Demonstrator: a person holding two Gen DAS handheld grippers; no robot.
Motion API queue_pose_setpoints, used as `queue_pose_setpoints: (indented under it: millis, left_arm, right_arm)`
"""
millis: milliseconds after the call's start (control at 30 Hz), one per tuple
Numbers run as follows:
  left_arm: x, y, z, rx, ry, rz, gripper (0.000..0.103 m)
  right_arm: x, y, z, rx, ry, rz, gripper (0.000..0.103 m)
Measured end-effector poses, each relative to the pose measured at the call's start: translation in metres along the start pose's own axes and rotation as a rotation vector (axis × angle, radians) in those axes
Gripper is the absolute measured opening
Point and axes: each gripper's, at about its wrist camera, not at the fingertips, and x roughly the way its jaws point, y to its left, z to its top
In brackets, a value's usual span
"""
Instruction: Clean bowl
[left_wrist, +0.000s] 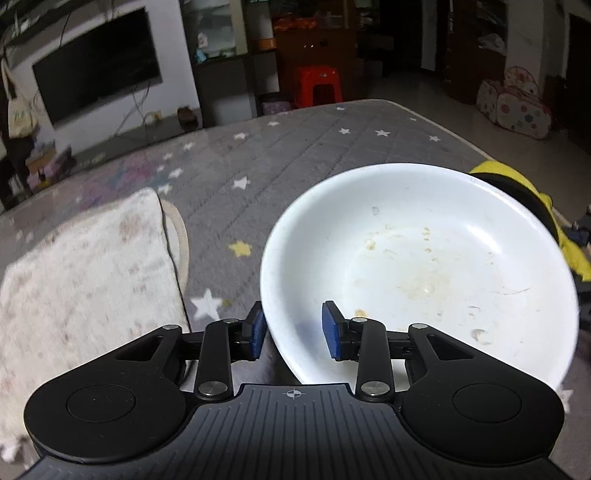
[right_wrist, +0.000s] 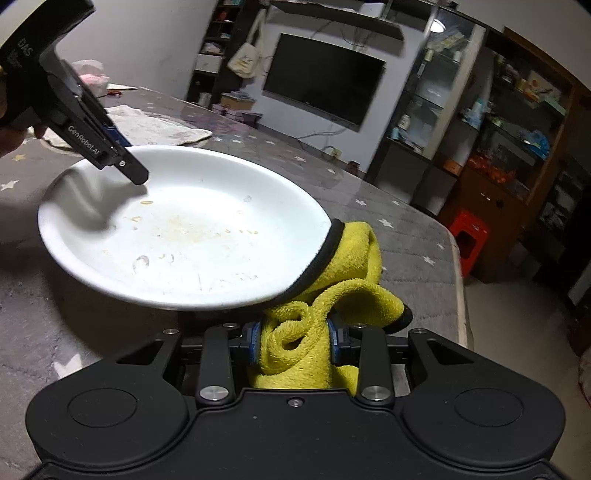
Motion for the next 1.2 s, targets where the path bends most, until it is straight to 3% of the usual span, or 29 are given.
queue_pose_setpoints:
  millis: [200,400,600,833,1200]
  left_arm:
    - [-0.012,0.005,-0.01,-0.103,0.034,-0.048,0.034]
    - [-0.02,0.0,-0.02,-0.141,0.047,-0.065,0.034]
    - [-0.022,0.002,-0.019,-0.114,0.048,-0.051,0.031]
    - [-0.018,0.009,-0.015,-0.014,0.054,-0.058,0.032]
    - [-0.014,0.009,-0.009,0.111,0.067,-0.084,0.036]
  right_arm:
    - [-0.012,0.016,-0.002,0.012,0.008,-0.028,0.035]
    - [-0.025,0.031,-0.005,0.027,0.012,-0.047,0.035]
    - [-0.029,0.033,-0.005,0.037,0.014,-0.057,0.035]
    - [-0.047,0.048,-0.013,0.027,-0.009,-0.022,0.035]
    - [-0.023,0.018,-0.001,-0.003,-0.007,0.01,0.035]
